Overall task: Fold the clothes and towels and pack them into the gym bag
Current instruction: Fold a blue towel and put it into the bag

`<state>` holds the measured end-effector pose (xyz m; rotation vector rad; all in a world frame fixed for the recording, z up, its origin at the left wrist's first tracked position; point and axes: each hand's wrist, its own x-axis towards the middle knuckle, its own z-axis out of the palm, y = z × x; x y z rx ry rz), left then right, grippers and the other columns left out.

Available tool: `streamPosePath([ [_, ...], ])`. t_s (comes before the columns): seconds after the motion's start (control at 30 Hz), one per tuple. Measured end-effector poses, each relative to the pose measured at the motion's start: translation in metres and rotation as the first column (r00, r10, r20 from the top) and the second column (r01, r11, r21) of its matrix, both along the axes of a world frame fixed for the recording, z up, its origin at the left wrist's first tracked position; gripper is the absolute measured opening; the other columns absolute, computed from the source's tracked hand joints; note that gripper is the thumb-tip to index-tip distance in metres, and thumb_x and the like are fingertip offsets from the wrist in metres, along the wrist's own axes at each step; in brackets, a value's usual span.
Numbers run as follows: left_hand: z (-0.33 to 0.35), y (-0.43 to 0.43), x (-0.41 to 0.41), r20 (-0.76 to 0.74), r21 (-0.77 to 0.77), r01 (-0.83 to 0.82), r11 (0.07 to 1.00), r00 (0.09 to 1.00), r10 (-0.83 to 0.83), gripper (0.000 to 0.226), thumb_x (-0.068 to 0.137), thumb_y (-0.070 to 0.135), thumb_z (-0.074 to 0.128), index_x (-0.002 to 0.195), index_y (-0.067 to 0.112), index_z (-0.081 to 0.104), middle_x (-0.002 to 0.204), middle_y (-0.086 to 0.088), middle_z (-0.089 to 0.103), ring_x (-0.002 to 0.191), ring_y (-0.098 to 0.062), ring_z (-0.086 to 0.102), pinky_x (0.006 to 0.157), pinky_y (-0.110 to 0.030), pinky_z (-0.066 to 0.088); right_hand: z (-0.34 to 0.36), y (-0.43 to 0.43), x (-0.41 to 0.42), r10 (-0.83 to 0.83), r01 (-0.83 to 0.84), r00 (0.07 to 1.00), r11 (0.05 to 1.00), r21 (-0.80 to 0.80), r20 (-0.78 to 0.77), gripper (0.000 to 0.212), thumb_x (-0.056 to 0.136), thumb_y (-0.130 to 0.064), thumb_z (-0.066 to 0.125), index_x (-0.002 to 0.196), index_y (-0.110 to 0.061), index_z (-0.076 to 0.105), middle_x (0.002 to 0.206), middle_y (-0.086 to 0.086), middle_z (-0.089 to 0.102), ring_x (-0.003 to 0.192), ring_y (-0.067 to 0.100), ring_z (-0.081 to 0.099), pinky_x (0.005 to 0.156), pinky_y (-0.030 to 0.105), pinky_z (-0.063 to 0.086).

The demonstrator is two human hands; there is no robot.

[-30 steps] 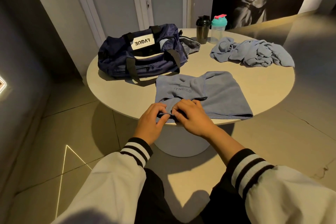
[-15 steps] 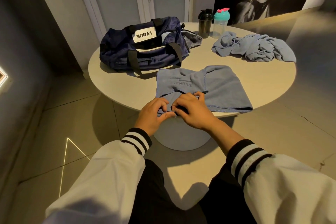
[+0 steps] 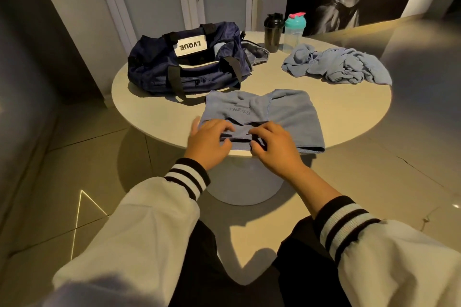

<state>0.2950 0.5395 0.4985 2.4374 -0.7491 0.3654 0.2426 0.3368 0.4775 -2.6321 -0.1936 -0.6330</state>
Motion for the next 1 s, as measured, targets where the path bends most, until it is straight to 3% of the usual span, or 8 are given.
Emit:
streamPosePath([
  [0.07, 0.000, -0.028, -0.008, -0.014, -0.025, 0.124, 0.992, 0.992, -0.125, 0.024, 0.089, 0.021, 0.062, 0.112, 0.025, 0.063, 0.109, 0.007, 0.065, 0.105, -0.016, 0.055, 0.105, -0.043, 0.040, 0.003, -0.005, -0.005, 0.073, -0.072, 0.997, 0.994, 0.080, -0.012, 0.035, 0.094, -0.026, 0.060, 0.128, -0.021, 0.063, 0.120, 0.002, 0.060, 0.109, 0.021, 0.052, 0.090, 0.034, 0.043],
  [0.23, -0.018, -0.047, -0.013, -0.033, -0.114, 0.120, 0.986, 0.992, -0.125, 0.021, 0.090, 0.024, 0.063, 0.111, 0.027, 0.064, 0.108, 0.009, 0.065, 0.102, -0.015, 0.056, 0.092, -0.041, 0.049, -0.003, -0.040, -0.023, -0.151, 0.145, 0.987, 0.985, 0.097, 0.055, 0.017, 0.085, -0.029, 0.057, 0.097, -0.020, 0.066, 0.095, -0.001, 0.059, 0.090, 0.022, 0.054, 0.076, 0.035, 0.039],
  [0.47, -0.021, -0.055, -0.020, 0.058, -0.038, 0.087, 0.995, 0.995, -0.085, 0.007, 0.098, 0.024, 0.057, 0.099, 0.029, 0.062, 0.100, 0.012, 0.064, 0.095, -0.012, 0.055, 0.095, -0.034, 0.041, -0.012, -0.045, -0.032, -0.157, 0.139, 0.983, 0.976, 0.167, 0.098, 0.008, 0.095, -0.016, 0.059, 0.088, -0.016, 0.062, 0.086, -0.002, 0.056, 0.081, 0.021, 0.052, 0.072, 0.037, 0.042],
  [0.63, -0.020, -0.054, -0.022, -0.009, -0.042, 0.065, 0.997, 0.998, -0.066, 0.025, 0.099, 0.031, 0.057, 0.123, 0.025, 0.061, 0.118, 0.004, 0.065, 0.111, -0.017, 0.055, 0.098, -0.030, 0.038, -0.015, -0.052, -0.041, -0.095, 0.061, 0.989, 0.960, 0.275, 0.112, 0.013, 0.101, -0.019, 0.047, 0.091, -0.013, 0.055, 0.090, 0.001, 0.053, 0.086, 0.020, 0.047, 0.081, 0.038, 0.040],
  [0.77, -0.022, -0.052, -0.023, 0.034, -0.027, 0.081, 0.996, 0.996, -0.080, 0.017, 0.099, 0.031, 0.058, 0.113, 0.024, 0.066, 0.110, 0.006, 0.067, 0.104, -0.016, 0.058, 0.092, -0.026, 0.038, -0.015, -0.061, -0.044, -0.084, 0.067, 0.994, 0.973, 0.222, 0.068, 0.014, 0.095, -0.025, 0.055, 0.085, -0.017, 0.060, 0.086, -0.004, 0.056, 0.083, 0.012, 0.045, 0.093, 0.040, 0.037],
  [0.87, -0.023, -0.051, -0.021, -0.016, -0.020, 0.094, 0.995, 0.995, -0.094, 0.025, 0.100, 0.037, 0.056, 0.120, 0.027, 0.068, 0.124, 0.008, 0.066, 0.116, -0.013, 0.056, 0.102, -0.035, 0.042, -0.007, -0.057, -0.045, -0.149, 0.135, 0.988, 0.969, 0.204, 0.051, 0.024, 0.099, -0.034, 0.050, 0.081, -0.020, 0.060, 0.083, -0.007, 0.056, 0.084, 0.013, 0.048, 0.095, 0.037, 0.033],
  [1.0, -0.022, -0.054, -0.022, -0.073, 0.054, 0.095, 0.994, 0.993, -0.091, 0.032, 0.101, 0.043, 0.051, 0.129, 0.036, 0.064, 0.142, 0.010, 0.056, 0.134, -0.014, 0.044, 0.115, -0.039, 0.029, -0.003, -0.047, -0.033, -0.214, 0.214, 0.977, 0.977, 0.014, 0.018, 0.019, 0.099, -0.032, 0.047, 0.095, -0.020, 0.061, 0.096, -0.001, 0.059, 0.091, 0.022, 0.052, 0.089, 0.042, 0.036],
])
